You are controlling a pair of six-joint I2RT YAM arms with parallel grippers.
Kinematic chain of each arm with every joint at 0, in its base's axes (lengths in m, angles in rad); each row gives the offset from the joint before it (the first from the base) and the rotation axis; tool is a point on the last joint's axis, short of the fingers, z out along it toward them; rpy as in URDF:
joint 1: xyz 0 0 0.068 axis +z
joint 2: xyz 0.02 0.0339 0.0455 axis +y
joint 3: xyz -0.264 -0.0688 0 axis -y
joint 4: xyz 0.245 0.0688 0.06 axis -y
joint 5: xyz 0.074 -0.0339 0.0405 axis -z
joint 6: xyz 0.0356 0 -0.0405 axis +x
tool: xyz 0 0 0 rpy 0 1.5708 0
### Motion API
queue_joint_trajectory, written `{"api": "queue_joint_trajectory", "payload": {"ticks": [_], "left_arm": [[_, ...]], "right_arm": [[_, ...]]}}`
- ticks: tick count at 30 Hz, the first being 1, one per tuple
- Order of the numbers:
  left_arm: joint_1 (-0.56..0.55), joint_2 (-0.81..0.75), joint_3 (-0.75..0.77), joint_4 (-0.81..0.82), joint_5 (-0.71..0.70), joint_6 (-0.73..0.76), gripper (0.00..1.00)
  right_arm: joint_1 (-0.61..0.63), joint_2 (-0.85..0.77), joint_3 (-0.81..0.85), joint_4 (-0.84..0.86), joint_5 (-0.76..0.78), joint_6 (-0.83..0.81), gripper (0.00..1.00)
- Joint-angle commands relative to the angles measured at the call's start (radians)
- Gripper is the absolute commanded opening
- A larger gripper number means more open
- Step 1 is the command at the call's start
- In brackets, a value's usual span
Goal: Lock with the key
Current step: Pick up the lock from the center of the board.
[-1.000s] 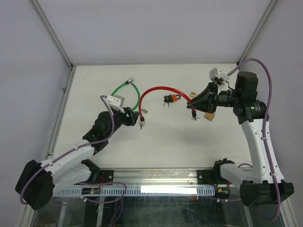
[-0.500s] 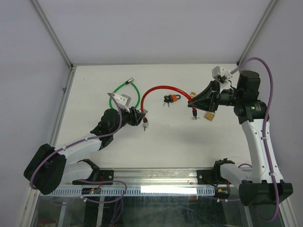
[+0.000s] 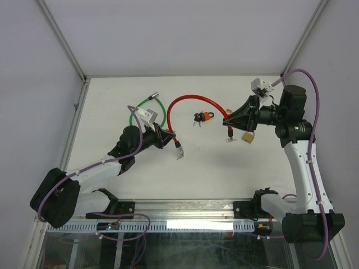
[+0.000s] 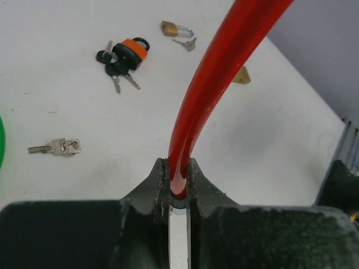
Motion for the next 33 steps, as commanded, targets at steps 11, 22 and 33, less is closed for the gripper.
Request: {"api": "queue_joint_trajectory", "payload": {"ticks": [11,22,33], "left_arm": [[0.011,0.005,0.013,0.477,0.291,-0.641,0.0],[0.013,0.175,0.072,0.733,0.478,-0.777,0.0],[0.017,-0.174,0.088,-0.215,-0.143,-0.068,0.0]], "right_arm": [[0.064,0.06,-0.306,0.659,0.025,0.455,0.0],[0.128,0.119,-0.34,0.612,0.05,0.335,0.0],[0.116,0.13,-0.189,0.186,0.109,-0.112,0.0]]}}
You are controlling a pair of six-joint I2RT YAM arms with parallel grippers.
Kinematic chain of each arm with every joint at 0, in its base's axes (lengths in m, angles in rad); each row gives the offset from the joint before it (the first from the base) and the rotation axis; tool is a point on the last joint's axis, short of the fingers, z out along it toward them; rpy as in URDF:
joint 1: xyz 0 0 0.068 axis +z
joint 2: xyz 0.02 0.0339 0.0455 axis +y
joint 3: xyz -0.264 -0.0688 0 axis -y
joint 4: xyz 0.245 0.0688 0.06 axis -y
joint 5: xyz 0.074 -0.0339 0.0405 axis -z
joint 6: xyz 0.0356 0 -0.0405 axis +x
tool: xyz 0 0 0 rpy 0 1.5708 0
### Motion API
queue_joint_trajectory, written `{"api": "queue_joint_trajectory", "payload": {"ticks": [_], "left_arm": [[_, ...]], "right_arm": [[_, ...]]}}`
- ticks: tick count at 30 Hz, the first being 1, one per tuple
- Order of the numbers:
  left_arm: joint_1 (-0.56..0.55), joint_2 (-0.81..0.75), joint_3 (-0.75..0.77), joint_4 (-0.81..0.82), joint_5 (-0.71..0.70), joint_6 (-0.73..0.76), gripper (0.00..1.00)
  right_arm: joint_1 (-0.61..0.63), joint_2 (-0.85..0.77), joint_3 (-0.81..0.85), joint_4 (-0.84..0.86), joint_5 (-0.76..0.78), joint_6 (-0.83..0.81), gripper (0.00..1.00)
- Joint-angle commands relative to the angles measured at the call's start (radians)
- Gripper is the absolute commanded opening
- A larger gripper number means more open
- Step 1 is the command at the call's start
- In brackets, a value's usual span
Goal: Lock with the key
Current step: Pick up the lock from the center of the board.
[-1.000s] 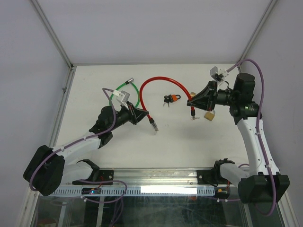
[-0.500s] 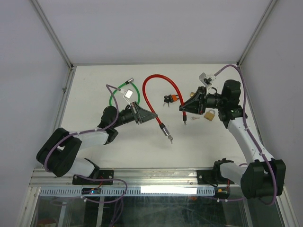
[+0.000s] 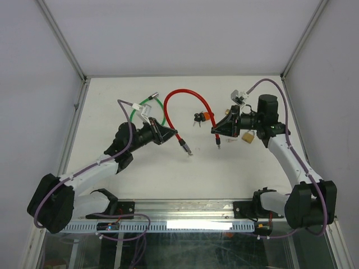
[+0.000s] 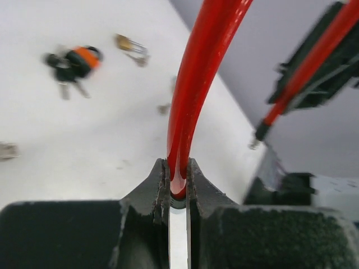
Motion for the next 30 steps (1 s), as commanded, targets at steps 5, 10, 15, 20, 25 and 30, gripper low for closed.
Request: {"api": "queue_joint_trajectory", "payload": {"ticks": [5,10,15,20,25,30], "left_arm": [[-0.002,-0.329,-0.016,-0.307,-0.536,0.426,0.0],[-0.001,-0.384,-0.048,-0.293,-0.668,0.403,0.0],[-0.002,-0.355,-0.128,-0.254,-0.616,0.263,0.0],[-0.002,-0.338,-0.235,-0.121,-0.543,0.091,0.0],[-0.002,-0.296,-0.249,-0.059,-0.462,-0.038,0.33],[-0.002,-0.339,-0.225,-0.112,-0.432,-0.09,0.55]], "right_arm": [[-0.047,-0.06,0.227,-0.427,0.012,-0.401,0.0],[-0.076,-0.111,0.288,-0.463,-0.005,-0.379,0.0],[-0.08,-0.12,0.442,-0.384,-0.061,-0.171,0.0],[-0.064,-0.069,0.477,-0.091,-0.102,0.199,0.0],[-0.004,0.006,0.535,-0.158,-0.025,0.177,0.0],[0.042,0.058,0.612,-0.188,0.013,0.174,0.0]]}}
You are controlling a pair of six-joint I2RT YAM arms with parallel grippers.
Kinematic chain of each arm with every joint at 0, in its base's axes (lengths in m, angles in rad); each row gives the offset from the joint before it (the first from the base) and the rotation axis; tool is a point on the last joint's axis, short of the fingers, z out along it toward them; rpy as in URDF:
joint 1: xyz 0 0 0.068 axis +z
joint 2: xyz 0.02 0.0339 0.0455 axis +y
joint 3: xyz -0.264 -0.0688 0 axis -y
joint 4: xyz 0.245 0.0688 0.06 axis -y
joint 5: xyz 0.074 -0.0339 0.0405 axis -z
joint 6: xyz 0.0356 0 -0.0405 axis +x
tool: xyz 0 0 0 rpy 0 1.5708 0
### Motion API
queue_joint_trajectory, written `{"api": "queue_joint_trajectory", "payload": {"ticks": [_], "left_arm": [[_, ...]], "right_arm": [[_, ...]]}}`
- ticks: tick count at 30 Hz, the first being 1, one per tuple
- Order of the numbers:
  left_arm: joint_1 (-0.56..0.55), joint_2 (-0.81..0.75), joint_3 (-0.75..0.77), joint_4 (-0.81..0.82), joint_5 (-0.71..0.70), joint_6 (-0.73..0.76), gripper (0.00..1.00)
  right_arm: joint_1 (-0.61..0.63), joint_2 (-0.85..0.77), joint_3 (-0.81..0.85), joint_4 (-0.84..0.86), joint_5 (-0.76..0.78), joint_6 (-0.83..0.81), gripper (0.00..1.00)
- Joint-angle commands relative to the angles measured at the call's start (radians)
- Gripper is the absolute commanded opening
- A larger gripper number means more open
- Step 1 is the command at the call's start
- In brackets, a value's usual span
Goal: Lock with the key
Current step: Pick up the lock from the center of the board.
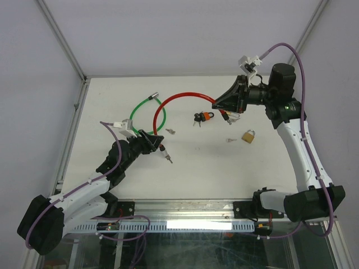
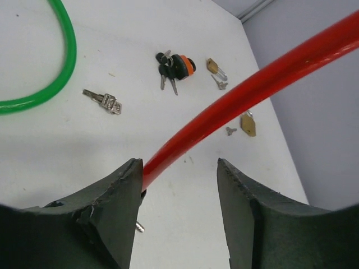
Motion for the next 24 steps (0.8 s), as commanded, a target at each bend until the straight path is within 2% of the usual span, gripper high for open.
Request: {"api": "queue_joint_trajectory", "payload": {"ticks": [1,6,9,12,15,16,18,21,24], "left_arm": [[0.0,-0.066,0.027,0.037,0.043,-0.104,0.56],[0.0,-0.224,0.029,-0.073,-0.01,-0.107,0.58],[0.0,-0.314,0.03,-0.152,-0.046,-0.121,0.63],[0.0,-0.373,0.018,-0.145,-0.01,-0.193,0.67],[0.001,-0.382,-0.029,0.013,0.056,-0.347,0.69],[0.0,-0.371,-0.053,0.092,0.068,-0.411,0.73],[-0.001,-0.328,-0.102,0.276,0.066,-0.589,0.77],[-0.001,-0.229,-0.141,0.513,0.032,-0.751,0.84],[0.0,-0.13,-0.112,0.606,-0.003,-0.866,0.95]], "right_arm": [[0.034,0.019,0.131,0.03,0.034,0.039,0.0],[0.041,0.07,0.222,0.004,0.069,0.031,0.0],[0.041,0.089,0.255,0.005,0.092,0.039,0.0],[0.041,0.101,0.258,0.046,0.095,0.074,0.0],[0.041,0.1,0.234,0.099,0.082,0.12,0.0],[0.041,0.094,0.22,0.117,0.08,0.133,0.0],[0.041,0.073,0.182,0.146,0.078,0.153,0.0],[0.041,0.044,0.134,0.173,0.069,0.172,0.0],[0.041,0.012,0.092,0.197,0.057,0.186,0.0]]}}
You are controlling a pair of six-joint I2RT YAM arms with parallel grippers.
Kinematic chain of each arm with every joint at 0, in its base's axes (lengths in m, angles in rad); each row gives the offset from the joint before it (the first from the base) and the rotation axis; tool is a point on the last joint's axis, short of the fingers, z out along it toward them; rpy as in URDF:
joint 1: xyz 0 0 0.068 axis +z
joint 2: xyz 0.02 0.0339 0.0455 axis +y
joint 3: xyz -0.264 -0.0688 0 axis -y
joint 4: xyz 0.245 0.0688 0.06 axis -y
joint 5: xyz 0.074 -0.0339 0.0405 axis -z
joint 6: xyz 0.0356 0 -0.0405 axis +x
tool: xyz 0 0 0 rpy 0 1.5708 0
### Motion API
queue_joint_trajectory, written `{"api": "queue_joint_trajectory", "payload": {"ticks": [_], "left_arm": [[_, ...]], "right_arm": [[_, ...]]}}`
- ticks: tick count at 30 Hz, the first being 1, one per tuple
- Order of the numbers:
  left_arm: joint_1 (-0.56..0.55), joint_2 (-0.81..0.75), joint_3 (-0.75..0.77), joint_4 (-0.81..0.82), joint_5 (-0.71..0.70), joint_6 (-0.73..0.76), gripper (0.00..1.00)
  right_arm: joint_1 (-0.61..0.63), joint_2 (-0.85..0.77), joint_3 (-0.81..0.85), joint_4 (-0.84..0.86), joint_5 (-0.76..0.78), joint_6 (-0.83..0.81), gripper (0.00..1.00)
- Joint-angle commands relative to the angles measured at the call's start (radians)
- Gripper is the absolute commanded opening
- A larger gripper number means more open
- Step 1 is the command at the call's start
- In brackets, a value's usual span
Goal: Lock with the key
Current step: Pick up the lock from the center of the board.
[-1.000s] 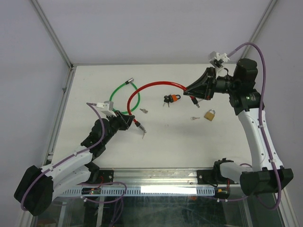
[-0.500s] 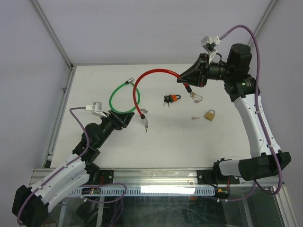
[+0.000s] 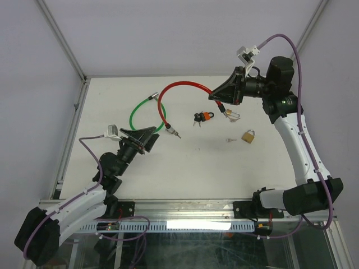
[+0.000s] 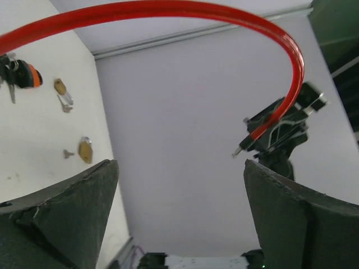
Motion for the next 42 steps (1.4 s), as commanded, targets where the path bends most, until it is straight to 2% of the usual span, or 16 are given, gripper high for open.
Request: {"api": "queue_joint_trajectory", "payload": {"ticks": [1,8,13,19,24,26,28,33,36,40,41,42], "left_arm": [[0.0,0.105,0.038,0.303,-0.04,-0.301,0.98],[-0.001,0.202,0.2,0.001,-0.104,-0.533,0.99],[-0.001,0.272,0.242,-0.014,-0.154,-0.626,0.99],[-0.005,0.4,0.313,-0.051,-0.079,-0.717,0.99],[-0.016,0.45,0.34,-0.168,-0.048,-0.75,0.96],[-0.016,0.461,0.339,-0.204,-0.043,-0.753,0.89],[-0.016,0.474,0.319,-0.2,-0.046,-0.767,0.77],[-0.015,0.514,0.294,-0.125,-0.059,-0.765,0.63],[-0.016,0.549,0.27,0.015,-0.076,-0.737,0.35],[-0.014,0.569,0.248,0.17,-0.093,-0.68,0.05],[-0.013,0.562,0.251,0.183,-0.093,-0.652,0.0],[-0.013,0.552,0.257,0.188,-0.093,-0.619,0.0]], "right_arm": [[0.003,-0.09,-0.037,0.126,-0.033,0.055,0.0],[0.002,-0.16,-0.117,0.158,-0.056,0.056,0.0],[-0.004,-0.212,-0.168,0.173,-0.083,0.051,0.0],[-0.02,-0.245,-0.2,0.16,-0.14,0.019,0.0],[-0.03,-0.272,-0.207,0.059,-0.187,-0.105,0.0],[-0.037,-0.281,-0.201,0.011,-0.207,-0.156,0.0],[-0.043,-0.289,-0.194,-0.029,-0.232,-0.188,0.0],[-0.052,-0.304,-0.146,-0.162,-0.301,-0.308,0.0],[-0.065,-0.316,-0.121,-0.256,-0.332,-0.396,0.0],[-0.097,-0.336,-0.085,-0.397,-0.317,-0.526,0.0],[-0.102,-0.34,-0.07,-0.46,-0.287,-0.589,0.0],[-0.103,-0.343,-0.051,-0.527,-0.242,-0.657,0.0]]}}
